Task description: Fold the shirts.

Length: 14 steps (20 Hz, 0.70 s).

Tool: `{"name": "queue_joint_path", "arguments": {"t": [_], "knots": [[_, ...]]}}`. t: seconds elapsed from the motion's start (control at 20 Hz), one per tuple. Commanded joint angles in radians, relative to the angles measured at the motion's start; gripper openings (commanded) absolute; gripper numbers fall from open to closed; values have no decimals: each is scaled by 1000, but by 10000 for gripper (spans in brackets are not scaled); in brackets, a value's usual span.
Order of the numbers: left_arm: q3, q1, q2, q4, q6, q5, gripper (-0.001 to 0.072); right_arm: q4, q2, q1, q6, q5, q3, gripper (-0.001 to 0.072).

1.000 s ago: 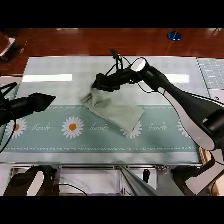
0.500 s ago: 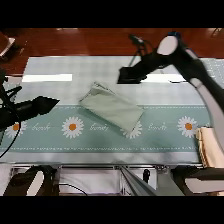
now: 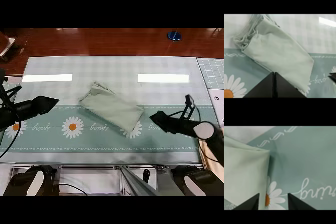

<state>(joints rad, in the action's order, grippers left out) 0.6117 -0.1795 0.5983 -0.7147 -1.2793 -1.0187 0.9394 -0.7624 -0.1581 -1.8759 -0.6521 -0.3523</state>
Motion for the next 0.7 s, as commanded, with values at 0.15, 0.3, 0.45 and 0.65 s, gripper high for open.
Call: {"name": "queue_joint_path", "arguments": {"t": [0.15,0.3,0.45,0.65], "knots": [[-1,-1,1,12,-16,15,17,-384,-271,-114,250,188,24,417],[-1,-1,1,12,-16,12,16,-425,-441,-126,320,159,-85,417],[-1,-1,1,12,-16,13,16,-562,-560,-126,486,58,-185,407],[-1,-1,1,12,-16,15,17,-674,-667,-141,613,-93,-293,287]]}}
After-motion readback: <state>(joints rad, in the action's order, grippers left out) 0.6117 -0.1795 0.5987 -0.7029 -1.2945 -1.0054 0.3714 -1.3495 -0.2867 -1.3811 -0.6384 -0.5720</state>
